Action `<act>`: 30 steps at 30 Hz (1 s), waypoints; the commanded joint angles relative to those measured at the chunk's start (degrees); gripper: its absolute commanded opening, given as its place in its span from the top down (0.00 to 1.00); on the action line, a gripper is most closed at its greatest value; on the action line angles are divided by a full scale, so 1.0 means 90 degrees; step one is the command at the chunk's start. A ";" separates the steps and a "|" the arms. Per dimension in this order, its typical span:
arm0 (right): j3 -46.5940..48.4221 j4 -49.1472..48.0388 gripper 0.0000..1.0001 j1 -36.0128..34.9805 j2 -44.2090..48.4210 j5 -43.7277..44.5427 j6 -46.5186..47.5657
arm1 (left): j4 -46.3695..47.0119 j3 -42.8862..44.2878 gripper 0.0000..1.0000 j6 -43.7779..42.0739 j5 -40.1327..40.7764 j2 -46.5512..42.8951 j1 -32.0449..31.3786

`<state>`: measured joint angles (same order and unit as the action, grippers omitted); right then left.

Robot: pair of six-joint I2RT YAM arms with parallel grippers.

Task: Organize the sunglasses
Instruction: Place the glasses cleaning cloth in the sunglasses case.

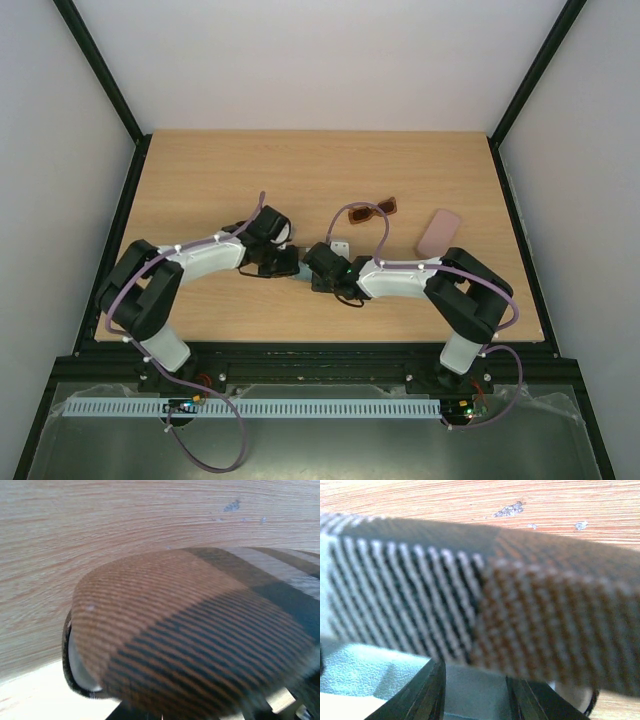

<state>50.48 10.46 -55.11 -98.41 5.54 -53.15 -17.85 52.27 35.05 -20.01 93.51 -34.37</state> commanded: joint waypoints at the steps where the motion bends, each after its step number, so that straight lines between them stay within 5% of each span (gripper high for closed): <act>1: -0.0143 0.0471 0.66 0.0004 -0.0242 0.0057 -0.0071 | 0.0684 -0.0196 0.96 0.0387 -0.0180 0.0300 -0.0006; 14: -0.0077 0.0667 0.66 0.0006 -0.0150 0.0189 -0.0091 | -0.0849 0.0181 0.88 0.0108 0.1469 0.0373 -0.0009; 30: 0.0215 0.0733 0.63 0.0003 0.0861 -0.0072 0.0085 | -0.0840 0.0628 0.85 -0.0115 0.0919 0.0225 -0.0014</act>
<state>50.96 14.81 -55.13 -94.00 4.69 -52.88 -23.44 55.99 34.94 -11.33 96.84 -34.70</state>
